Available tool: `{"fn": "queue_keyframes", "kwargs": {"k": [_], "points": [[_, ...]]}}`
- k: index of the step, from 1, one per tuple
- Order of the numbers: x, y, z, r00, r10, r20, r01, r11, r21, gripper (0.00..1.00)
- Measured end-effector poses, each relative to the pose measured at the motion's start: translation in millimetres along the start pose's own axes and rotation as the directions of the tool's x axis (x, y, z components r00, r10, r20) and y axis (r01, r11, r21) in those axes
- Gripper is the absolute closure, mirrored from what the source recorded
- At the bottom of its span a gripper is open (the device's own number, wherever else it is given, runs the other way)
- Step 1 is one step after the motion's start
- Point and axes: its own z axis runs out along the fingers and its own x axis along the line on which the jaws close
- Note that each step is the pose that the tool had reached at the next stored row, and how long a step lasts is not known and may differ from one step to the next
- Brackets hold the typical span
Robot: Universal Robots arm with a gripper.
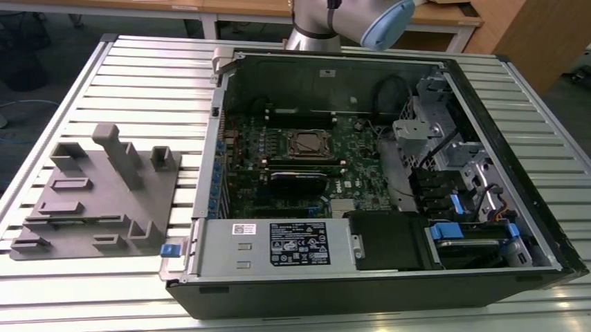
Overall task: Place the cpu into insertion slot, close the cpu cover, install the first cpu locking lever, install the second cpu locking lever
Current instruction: 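Install the first cpu locking lever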
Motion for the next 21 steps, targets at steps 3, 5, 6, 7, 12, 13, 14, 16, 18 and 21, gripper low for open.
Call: {"fn": "queue_keyframes", "kwargs": {"k": [3,5,6,7,12,13,14,16,18,21], "points": [[0.6,-0.4,2.9,1.0000,0.000,-0.0011,0.000,1.0000,0.0001,0.89],[0.8,-0.5,3.8,1.0000,0.000,-0.0015,0.000,1.0000,0.0001,0.89],[0.8,-0.5,3.8,1.0000,0.000,-0.0015,0.000,1.0000,0.0001,0.89],[0.8,-0.5,3.8,1.0000,0.000,-0.0015,0.000,1.0000,0.0001,0.89],[1.4,-0.8,3.7,1.0000,0.000,-0.0015,0.000,1.0000,0.0000,0.89],[1.4,-0.8,3.7,1.0000,0.000,-0.0015,0.000,1.0000,0.0000,0.89],[1.4,-0.9,3.7,1.0000,0.000,-0.0015,0.000,1.0000,0.0001,0.89],[1.5,-0.9,3.6,1.0000,0.000,-0.0015,0.000,1.0000,0.0001,0.89],[1.6,-0.9,3.6,1.0000,0.000,-0.0015,0.000,1.0000,0.0000,0.89],[1.6,-1.0,3.6,1.0000,0.000,-0.0016,0.000,1.0000,0.0001,0.89]]}}
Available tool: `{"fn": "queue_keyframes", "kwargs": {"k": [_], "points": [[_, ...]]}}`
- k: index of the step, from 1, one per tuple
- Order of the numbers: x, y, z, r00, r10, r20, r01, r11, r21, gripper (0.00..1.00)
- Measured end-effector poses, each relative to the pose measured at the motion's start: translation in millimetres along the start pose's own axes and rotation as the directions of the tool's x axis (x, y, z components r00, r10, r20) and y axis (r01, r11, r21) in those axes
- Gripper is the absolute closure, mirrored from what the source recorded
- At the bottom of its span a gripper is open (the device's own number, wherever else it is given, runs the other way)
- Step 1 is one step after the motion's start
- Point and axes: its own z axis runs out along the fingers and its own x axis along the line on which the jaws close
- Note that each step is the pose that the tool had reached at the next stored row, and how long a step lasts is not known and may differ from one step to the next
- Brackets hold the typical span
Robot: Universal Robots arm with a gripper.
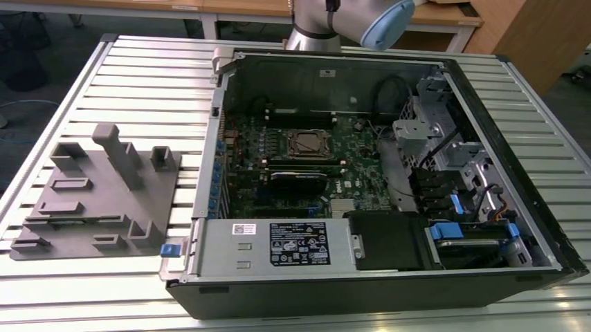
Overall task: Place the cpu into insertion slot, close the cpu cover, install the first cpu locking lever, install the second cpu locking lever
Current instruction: 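Install the first cpu locking lever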
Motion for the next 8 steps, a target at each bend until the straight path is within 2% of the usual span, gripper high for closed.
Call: {"fn": "queue_keyframes", "kwargs": {"k": [1,2,3,8], "points": [[-0.1,0.0,0.1,1.0000,0.000,-0.0057,0.000,1.0000,0.0030,0.89],[-0.4,0.2,0.3,0.9998,0.001,-0.0211,0.000,0.9999,0.0112,0.89],[-0.5,0.3,0.4,0.9995,0.001,-0.0315,0.000,0.9999,0.0169,0.89],[-0.5,0.3,0.4,0.9995,0.001,-0.0319,-0.001,0.9999,0.0171,0.89]]}}
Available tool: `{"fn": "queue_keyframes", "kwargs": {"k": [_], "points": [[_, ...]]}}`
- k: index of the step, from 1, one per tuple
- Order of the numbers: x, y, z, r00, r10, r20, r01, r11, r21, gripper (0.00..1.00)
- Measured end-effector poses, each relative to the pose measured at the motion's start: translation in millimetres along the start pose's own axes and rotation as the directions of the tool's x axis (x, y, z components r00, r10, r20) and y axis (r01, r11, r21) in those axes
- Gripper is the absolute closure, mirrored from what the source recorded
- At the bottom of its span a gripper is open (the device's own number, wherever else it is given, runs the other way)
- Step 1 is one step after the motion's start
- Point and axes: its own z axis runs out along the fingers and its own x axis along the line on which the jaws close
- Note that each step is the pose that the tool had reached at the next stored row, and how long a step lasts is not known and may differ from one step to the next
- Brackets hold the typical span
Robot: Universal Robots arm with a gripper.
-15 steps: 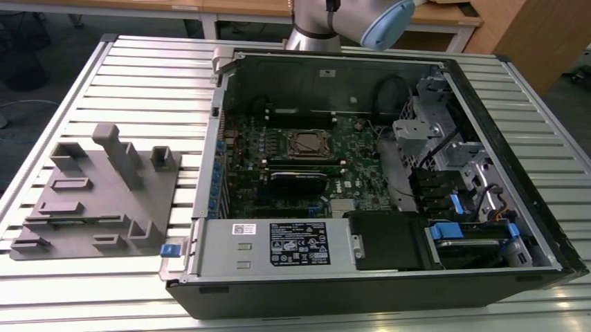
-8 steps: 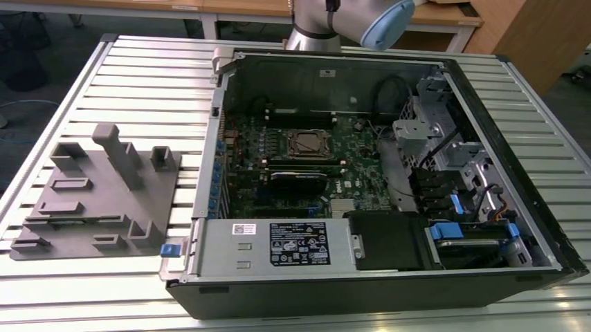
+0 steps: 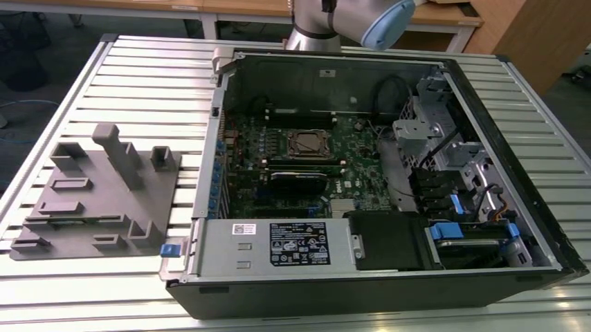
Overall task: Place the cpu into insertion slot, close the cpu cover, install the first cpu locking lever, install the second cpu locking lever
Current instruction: 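Install the first cpu locking lever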
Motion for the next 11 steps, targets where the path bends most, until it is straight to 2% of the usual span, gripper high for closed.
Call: {"fn": "queue_keyframes", "kwargs": {"k": [2,3,4,11], "points": [[-0.6,0.4,0.3,0.9997,0.001,-0.0244,0.000,0.9999,0.0132,0.89],[-0.6,0.3,0.3,0.9996,0.001,-0.0271,0.000,0.9999,0.0146,0.89],[-0.6,0.3,0.3,0.9988,0.002,-0.0498,-0.001,0.9996,0.0268,0.89],[-0.6,0.3,0.3,0.9985,0.002,-0.0545,0.000,0.9996,0.0293,0.89]]}}
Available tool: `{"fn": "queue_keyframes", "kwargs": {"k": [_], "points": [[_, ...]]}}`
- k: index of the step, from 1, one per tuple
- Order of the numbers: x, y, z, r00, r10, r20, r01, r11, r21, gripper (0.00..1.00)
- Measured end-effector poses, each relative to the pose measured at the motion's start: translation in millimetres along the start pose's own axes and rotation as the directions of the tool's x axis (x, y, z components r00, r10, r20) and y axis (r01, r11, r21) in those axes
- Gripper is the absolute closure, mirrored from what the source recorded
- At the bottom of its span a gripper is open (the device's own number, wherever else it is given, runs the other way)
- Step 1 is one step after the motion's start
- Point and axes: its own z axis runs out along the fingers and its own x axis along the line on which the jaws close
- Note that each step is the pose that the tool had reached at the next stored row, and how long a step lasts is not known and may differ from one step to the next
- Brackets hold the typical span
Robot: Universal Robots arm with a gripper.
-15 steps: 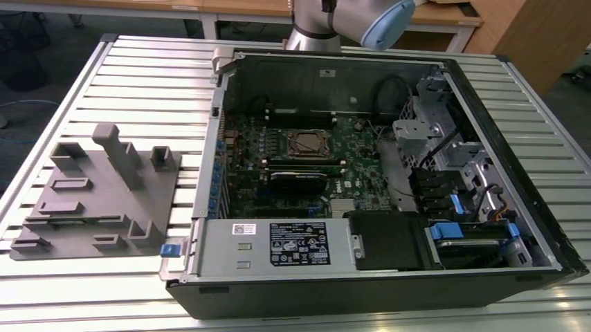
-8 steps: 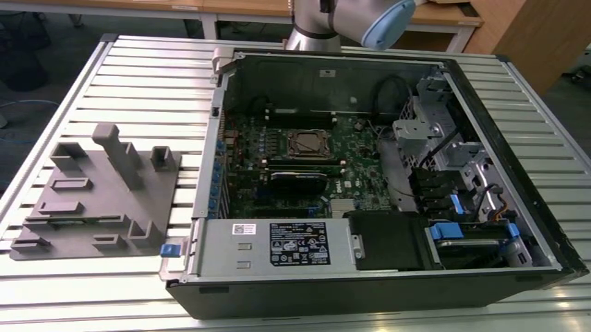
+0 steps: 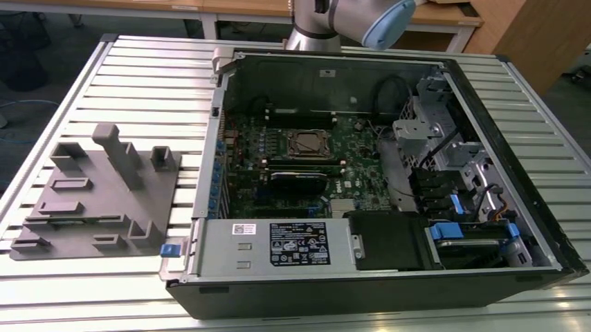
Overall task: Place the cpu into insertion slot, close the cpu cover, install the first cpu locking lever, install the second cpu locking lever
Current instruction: 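Install the first cpu locking lever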
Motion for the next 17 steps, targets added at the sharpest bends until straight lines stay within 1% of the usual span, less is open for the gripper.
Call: {"fn": "queue_keyframes", "kwargs": {"k": [17], "points": [[0.0,0.0,0.0,0.9999,0.000,-0.0113,0.000,1.0000,0.0060,0.89]]}}
